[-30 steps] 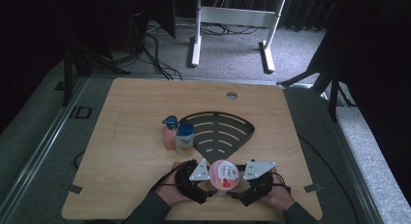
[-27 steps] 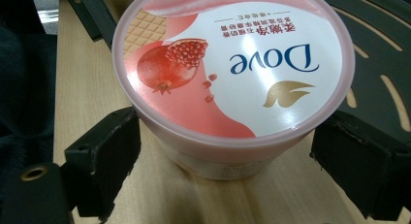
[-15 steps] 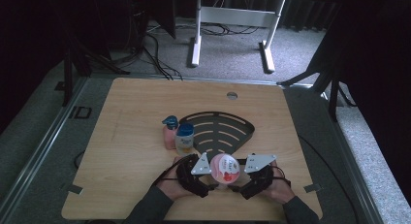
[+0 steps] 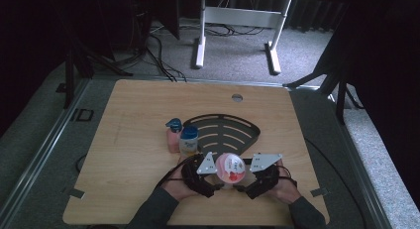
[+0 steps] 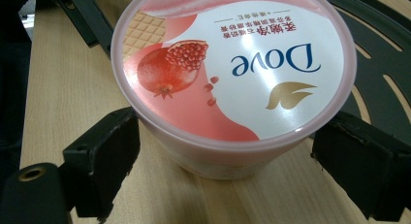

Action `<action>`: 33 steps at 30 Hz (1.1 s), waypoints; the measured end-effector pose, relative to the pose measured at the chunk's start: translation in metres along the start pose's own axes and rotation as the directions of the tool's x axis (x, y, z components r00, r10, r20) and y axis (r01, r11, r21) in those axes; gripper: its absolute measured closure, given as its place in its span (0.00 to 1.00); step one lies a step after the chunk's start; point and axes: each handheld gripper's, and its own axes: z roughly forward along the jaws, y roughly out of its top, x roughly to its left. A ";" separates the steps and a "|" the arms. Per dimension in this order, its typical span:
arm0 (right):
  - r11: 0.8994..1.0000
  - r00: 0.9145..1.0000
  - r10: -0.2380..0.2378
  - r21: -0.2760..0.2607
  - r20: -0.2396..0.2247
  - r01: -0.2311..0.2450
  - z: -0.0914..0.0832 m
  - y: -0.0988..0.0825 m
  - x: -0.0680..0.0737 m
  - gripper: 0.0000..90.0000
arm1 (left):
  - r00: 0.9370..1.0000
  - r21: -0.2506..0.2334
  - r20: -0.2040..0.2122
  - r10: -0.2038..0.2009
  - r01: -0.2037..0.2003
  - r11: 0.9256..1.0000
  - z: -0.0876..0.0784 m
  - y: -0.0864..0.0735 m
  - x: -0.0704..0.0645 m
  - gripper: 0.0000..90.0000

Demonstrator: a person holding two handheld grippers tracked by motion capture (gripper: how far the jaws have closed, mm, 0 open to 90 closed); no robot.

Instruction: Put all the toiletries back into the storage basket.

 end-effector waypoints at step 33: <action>0.999 1.000 -0.028 0.027 0.007 0.028 0.001 0.014 -0.025 0.11 | 0.998 0.024 -0.060 -0.017 0.019 1.000 0.003 0.014 0.015 0.23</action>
